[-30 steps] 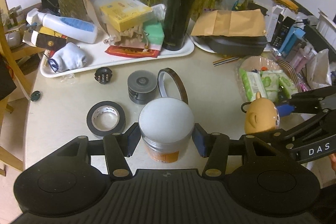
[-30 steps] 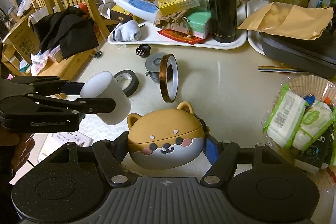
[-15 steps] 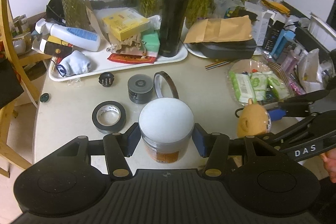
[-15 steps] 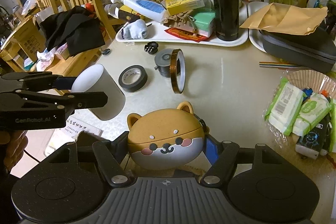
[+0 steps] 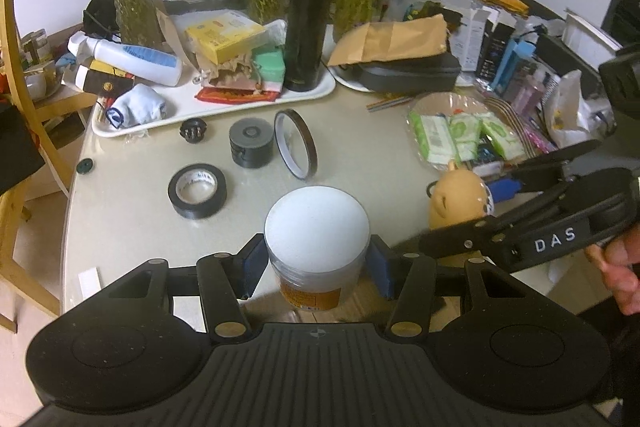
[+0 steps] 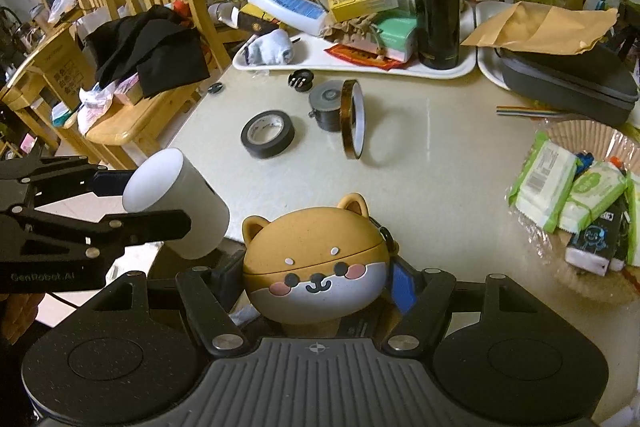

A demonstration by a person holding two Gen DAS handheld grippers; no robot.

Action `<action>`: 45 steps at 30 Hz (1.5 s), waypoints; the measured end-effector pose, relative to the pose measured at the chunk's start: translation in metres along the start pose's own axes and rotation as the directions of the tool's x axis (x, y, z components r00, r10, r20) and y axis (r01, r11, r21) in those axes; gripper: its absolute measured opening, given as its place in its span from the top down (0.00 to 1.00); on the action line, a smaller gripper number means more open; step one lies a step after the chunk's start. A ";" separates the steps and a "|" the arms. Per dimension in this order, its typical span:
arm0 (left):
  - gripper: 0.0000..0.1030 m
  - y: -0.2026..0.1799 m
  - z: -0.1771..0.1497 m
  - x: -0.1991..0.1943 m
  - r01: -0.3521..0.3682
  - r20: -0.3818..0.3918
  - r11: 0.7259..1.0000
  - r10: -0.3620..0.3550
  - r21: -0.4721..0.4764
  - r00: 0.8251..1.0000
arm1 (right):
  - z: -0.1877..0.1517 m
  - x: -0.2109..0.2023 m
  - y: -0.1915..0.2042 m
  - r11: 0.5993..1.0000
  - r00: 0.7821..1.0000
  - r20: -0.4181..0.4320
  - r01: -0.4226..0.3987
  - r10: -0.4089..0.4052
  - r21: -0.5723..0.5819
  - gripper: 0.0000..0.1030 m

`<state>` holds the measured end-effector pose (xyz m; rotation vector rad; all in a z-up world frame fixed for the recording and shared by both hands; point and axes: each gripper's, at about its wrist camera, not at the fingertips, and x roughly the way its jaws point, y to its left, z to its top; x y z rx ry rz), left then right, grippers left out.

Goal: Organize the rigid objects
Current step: 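Carry dog-face case with right tool while left tool carries white jar to box, then open both tools over the box and withdraw them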

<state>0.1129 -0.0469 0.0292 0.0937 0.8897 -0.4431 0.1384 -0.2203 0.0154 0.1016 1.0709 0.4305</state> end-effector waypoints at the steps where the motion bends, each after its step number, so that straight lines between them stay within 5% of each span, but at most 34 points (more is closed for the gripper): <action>1: 0.49 -0.001 -0.003 -0.001 0.000 -0.004 1.000 0.000 0.001 1.000 | -0.002 0.000 0.002 1.000 1.000 -0.005 -0.001 0.001 -0.004 0.28; 22: 0.49 0.003 -0.039 0.007 0.011 -0.133 1.000 -0.011 -0.002 0.991 | -0.035 0.012 0.017 0.992 0.986 -0.167 -0.028 0.006 -0.125 0.27; 28: 0.49 -0.001 -0.034 0.004 0.009 -0.095 1.000 -0.008 0.008 0.995 | -0.032 0.003 0.014 0.992 0.993 -0.115 -0.034 0.020 -0.122 0.07; 45: 0.49 -0.003 -0.025 0.004 -0.004 -0.069 1.000 0.003 -0.011 0.998 | -0.024 0.007 0.014 0.992 0.996 -0.083 0.021 -0.032 -0.127 0.04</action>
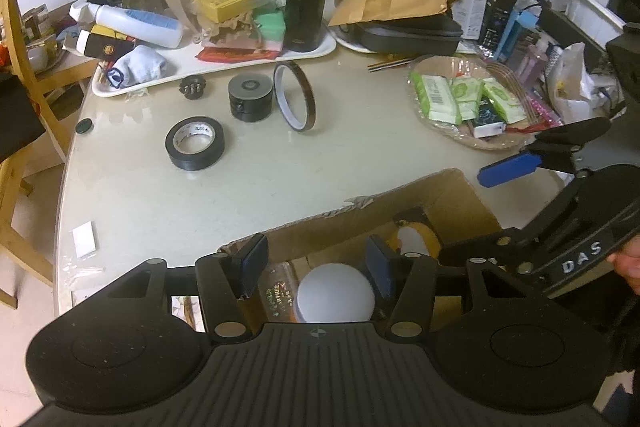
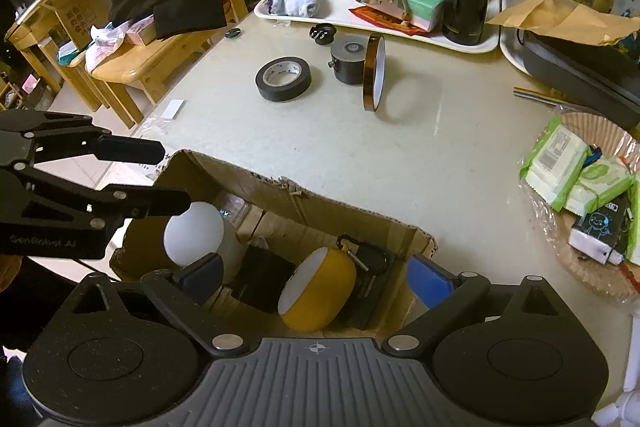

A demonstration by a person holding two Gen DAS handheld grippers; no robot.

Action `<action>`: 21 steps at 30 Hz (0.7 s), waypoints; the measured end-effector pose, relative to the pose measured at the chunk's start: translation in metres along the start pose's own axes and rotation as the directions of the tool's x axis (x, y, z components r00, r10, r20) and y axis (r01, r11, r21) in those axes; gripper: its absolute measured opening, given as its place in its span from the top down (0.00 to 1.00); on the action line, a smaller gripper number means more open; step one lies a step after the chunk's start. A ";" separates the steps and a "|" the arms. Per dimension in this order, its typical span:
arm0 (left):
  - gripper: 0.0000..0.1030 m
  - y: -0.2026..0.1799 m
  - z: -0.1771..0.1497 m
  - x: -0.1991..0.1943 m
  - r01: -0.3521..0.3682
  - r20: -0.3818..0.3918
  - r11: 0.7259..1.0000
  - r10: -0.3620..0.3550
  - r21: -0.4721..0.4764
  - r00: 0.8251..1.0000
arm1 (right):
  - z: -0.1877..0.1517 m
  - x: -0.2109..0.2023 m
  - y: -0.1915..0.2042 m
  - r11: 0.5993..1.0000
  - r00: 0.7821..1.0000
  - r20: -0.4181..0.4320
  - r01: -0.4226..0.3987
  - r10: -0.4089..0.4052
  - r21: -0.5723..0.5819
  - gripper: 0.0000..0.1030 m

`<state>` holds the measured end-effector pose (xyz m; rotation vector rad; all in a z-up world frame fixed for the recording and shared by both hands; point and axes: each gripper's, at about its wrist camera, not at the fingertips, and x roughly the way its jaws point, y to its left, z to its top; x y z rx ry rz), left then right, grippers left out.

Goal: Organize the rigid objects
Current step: 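Open both tools over the box and withdraw them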

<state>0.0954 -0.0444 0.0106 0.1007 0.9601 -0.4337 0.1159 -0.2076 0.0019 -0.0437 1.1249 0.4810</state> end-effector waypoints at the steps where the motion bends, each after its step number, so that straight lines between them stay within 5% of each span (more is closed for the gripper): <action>1: 0.49 -0.001 0.000 -0.001 0.006 0.004 1.000 -0.006 -0.002 1.000 | 0.001 0.000 0.000 1.000 1.000 0.007 -0.002 0.002 0.001 0.04; 21: 0.48 0.011 0.009 -0.005 -0.058 0.054 0.996 0.063 -0.074 0.997 | 0.013 -0.004 -0.007 0.995 0.990 0.105 0.093 -0.096 0.035 0.00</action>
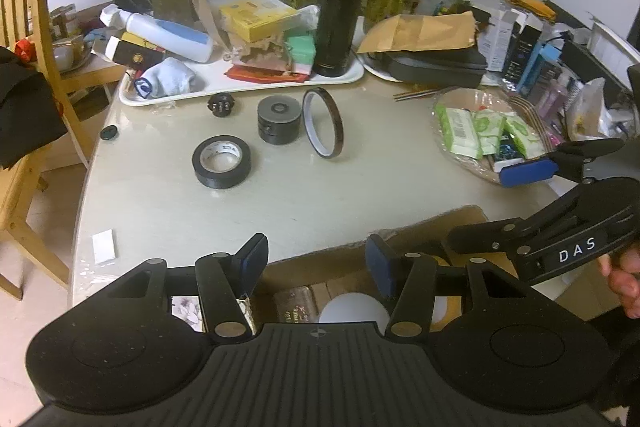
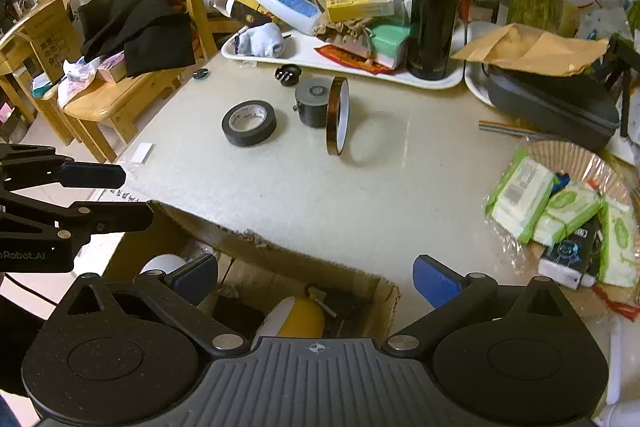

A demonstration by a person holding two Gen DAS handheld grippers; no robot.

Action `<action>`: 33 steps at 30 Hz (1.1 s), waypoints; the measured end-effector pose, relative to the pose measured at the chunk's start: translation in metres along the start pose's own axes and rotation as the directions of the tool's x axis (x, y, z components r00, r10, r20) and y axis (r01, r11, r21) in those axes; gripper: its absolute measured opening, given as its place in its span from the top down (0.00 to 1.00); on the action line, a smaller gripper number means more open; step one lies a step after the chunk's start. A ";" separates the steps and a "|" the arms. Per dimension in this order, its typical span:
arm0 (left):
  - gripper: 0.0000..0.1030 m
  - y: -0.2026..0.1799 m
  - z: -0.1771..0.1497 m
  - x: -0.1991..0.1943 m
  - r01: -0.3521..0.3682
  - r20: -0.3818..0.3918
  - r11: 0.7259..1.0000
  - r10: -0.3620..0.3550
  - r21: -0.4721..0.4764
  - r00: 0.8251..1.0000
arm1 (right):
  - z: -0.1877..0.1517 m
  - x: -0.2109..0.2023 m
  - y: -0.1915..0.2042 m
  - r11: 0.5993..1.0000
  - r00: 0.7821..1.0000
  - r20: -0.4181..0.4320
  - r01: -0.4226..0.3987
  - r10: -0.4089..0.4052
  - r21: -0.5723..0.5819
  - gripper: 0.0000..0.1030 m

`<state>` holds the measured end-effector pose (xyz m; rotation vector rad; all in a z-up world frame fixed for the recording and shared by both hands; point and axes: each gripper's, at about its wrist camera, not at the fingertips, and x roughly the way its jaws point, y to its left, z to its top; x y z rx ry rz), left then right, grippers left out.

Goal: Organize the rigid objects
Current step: 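Open both tools over the box and withdraw them, then reach the right tool to the amber tape ring and grasp it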

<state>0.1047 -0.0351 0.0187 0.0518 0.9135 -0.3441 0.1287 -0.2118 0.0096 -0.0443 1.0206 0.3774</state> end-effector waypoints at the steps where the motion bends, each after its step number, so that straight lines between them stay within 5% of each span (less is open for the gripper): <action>1: 0.48 0.001 0.000 0.000 -0.002 0.000 1.000 0.002 -0.004 1.000 | 0.001 0.001 0.000 1.000 1.000 0.003 0.008 -0.008 -0.005 0.00; 5: 0.28 0.001 0.001 0.000 -0.028 0.016 1.000 0.029 -0.014 0.999 | 0.004 0.004 0.000 0.999 0.999 0.008 0.038 -0.038 -0.029 0.00; 33: 0.28 0.018 0.030 0.029 -0.183 0.068 0.982 0.180 0.049 0.981 | 0.036 0.043 0.005 0.992 0.998 0.014 0.066 -0.065 -0.104 0.00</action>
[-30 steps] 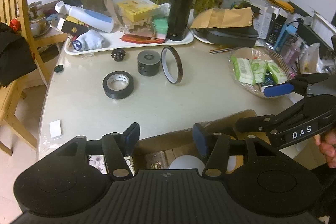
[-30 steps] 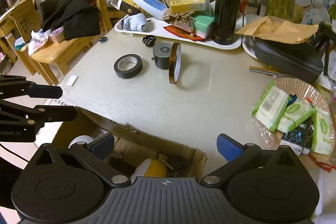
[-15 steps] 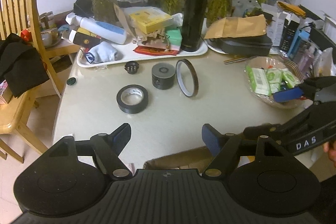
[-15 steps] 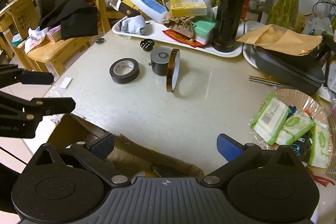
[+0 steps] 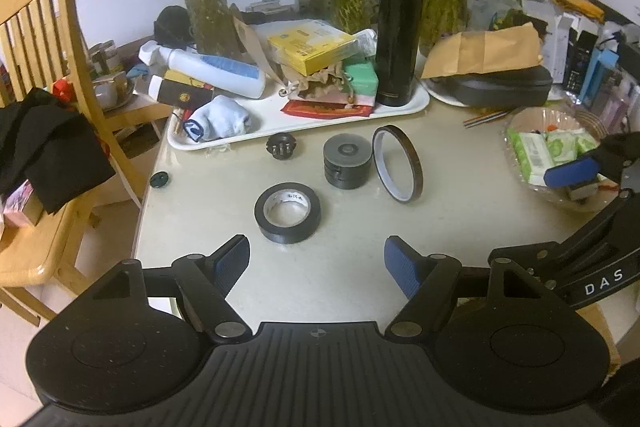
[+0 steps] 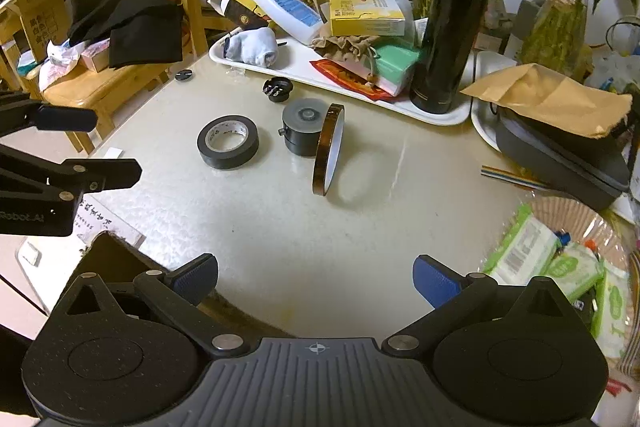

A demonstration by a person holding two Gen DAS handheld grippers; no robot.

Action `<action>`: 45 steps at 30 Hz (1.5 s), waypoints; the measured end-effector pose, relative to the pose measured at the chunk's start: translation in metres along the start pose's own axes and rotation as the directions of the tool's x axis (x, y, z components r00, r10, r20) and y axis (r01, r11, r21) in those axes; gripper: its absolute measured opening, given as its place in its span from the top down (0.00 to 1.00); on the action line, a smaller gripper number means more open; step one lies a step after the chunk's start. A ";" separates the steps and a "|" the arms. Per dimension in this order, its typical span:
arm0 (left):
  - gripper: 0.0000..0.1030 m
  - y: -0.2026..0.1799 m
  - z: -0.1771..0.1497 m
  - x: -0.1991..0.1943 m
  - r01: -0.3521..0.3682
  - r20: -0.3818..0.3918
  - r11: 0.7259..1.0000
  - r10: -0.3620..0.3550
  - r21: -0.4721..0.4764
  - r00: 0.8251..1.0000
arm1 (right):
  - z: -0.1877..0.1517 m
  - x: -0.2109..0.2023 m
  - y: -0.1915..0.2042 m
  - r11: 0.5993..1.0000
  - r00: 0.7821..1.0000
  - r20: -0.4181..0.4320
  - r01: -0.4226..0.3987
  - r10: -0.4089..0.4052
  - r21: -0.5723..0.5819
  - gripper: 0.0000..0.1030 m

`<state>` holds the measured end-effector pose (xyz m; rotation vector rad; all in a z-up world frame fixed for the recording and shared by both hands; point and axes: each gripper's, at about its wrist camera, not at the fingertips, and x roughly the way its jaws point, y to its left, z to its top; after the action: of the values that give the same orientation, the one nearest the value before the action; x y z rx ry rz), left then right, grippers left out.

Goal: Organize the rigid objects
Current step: 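Reach the right tool to the amber tape ring and grasp it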

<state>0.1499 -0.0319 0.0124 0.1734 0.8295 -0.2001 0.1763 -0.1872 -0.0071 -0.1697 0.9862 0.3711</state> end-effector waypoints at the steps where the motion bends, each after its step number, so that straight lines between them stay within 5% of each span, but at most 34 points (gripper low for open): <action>1: 0.28 0.001 0.001 0.002 -0.001 -0.003 1.000 0.001 0.002 1.000 | 0.001 0.002 0.000 1.000 1.000 0.001 0.001 -0.001 -0.004 0.00; 17: 0.28 0.023 0.022 0.027 0.007 -0.028 1.000 -0.007 0.025 1.000 | 0.030 0.034 -0.009 1.000 1.000 0.020 -0.001 0.001 0.016 0.00; 28: 0.28 0.039 0.022 0.026 0.058 -0.061 0.995 -0.063 -0.081 0.996 | 0.041 0.042 0.000 1.000 1.000 0.030 -0.004 0.004 0.006 0.00; 45: 0.28 0.053 0.025 0.027 0.030 -0.072 0.986 -0.042 -0.166 0.996 | 0.054 0.071 -0.011 0.998 0.998 0.050 0.023 -0.025 0.055 0.00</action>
<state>0.1989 0.0108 0.0128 0.0108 0.9208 -0.1591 0.2574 -0.1645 -0.0375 -0.1219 0.9429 0.3246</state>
